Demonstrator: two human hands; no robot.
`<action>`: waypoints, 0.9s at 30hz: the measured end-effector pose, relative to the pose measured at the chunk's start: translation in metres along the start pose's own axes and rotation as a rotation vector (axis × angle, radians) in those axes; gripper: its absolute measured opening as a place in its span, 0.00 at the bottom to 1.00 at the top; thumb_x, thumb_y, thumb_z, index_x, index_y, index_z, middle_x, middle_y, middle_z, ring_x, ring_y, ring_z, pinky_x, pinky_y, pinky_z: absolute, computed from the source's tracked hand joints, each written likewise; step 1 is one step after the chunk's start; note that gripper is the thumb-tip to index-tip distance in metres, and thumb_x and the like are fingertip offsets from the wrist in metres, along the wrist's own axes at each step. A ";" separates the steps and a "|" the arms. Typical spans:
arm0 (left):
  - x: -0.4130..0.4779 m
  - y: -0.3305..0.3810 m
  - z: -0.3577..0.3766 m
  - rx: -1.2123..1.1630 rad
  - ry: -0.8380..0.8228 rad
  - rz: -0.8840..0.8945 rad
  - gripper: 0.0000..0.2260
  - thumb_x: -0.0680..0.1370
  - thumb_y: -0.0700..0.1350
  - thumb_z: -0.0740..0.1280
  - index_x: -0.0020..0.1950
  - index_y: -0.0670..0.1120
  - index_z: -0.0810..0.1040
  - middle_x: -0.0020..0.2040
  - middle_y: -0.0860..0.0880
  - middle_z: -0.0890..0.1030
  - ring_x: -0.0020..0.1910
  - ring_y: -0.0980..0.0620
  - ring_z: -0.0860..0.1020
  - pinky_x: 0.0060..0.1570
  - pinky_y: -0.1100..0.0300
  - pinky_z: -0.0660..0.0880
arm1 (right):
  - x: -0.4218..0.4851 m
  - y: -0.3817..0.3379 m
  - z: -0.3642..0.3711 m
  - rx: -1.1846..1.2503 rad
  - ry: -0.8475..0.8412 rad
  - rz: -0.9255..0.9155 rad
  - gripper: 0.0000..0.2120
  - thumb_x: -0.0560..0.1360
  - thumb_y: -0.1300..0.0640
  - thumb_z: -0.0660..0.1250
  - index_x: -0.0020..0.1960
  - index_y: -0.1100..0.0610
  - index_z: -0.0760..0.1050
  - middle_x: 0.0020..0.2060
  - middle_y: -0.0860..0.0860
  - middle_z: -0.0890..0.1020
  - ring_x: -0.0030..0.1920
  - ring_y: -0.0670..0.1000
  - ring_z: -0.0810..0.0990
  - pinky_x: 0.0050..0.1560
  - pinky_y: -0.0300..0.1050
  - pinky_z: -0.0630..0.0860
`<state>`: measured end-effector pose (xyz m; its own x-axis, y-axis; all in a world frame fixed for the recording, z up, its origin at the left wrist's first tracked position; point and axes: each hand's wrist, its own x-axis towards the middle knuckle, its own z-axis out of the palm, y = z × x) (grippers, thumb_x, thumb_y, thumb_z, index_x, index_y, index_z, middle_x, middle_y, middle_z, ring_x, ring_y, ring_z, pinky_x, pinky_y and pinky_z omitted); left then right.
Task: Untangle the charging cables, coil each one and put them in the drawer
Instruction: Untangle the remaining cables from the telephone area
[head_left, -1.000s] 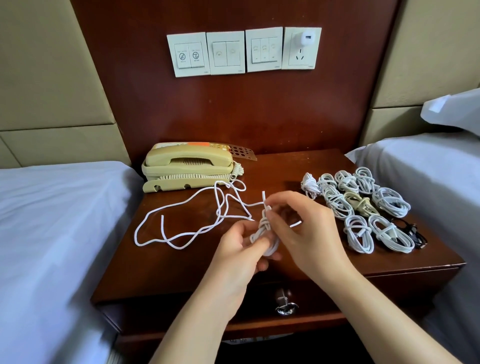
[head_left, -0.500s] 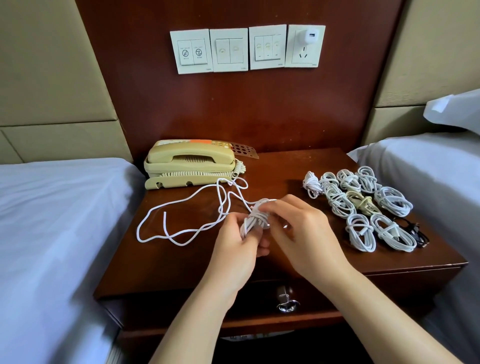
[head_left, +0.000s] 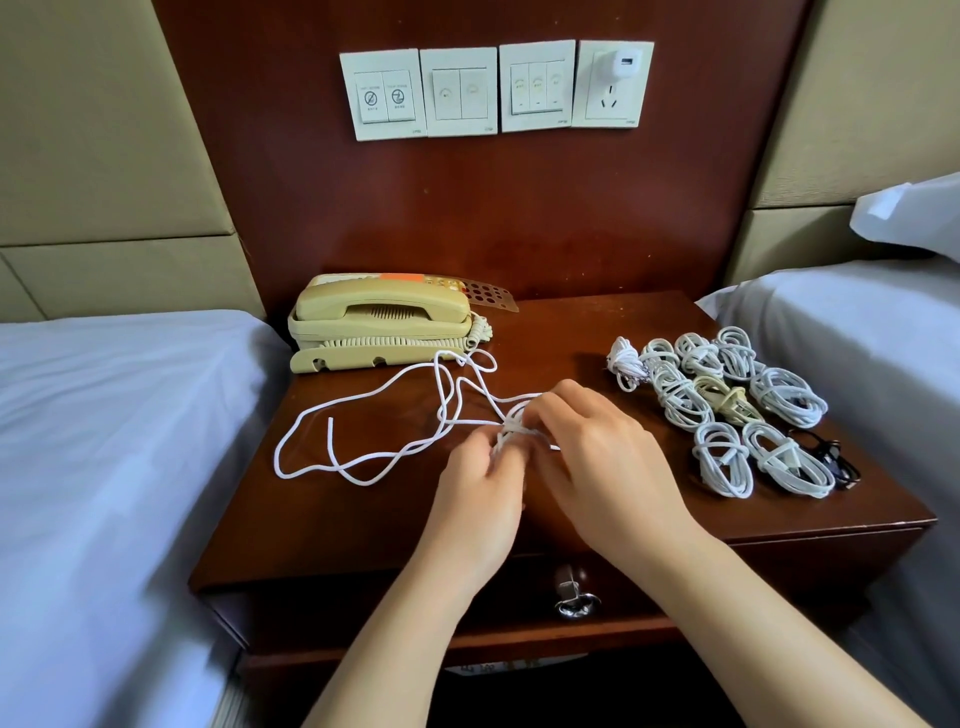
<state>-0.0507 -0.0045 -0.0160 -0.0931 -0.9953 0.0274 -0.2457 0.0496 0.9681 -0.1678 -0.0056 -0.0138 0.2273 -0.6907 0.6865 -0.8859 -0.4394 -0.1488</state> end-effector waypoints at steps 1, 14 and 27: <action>0.001 -0.002 0.001 0.037 0.007 0.019 0.11 0.81 0.48 0.56 0.44 0.44 0.74 0.33 0.51 0.71 0.33 0.53 0.69 0.39 0.56 0.68 | 0.000 0.000 0.001 -0.033 -0.007 0.002 0.06 0.67 0.61 0.70 0.40 0.57 0.73 0.37 0.49 0.75 0.35 0.52 0.75 0.20 0.40 0.63; 0.004 -0.009 -0.003 0.194 0.001 0.148 0.11 0.82 0.46 0.54 0.57 0.49 0.75 0.37 0.54 0.75 0.33 0.58 0.74 0.41 0.56 0.73 | 0.004 0.010 0.007 0.354 -0.198 0.127 0.06 0.78 0.57 0.58 0.44 0.55 0.72 0.41 0.48 0.71 0.42 0.48 0.70 0.39 0.43 0.70; 0.010 -0.009 0.002 -0.200 -0.088 0.031 0.13 0.82 0.41 0.54 0.53 0.47 0.78 0.35 0.57 0.76 0.38 0.58 0.73 0.40 0.61 0.70 | 0.003 0.003 0.003 0.530 -0.131 0.368 0.06 0.76 0.59 0.66 0.42 0.49 0.73 0.38 0.43 0.69 0.39 0.39 0.71 0.40 0.30 0.67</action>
<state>-0.0511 -0.0143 -0.0246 -0.1840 -0.9819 0.0440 -0.0456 0.0533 0.9975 -0.1688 -0.0108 -0.0144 0.0245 -0.8995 0.4362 -0.6035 -0.3612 -0.7109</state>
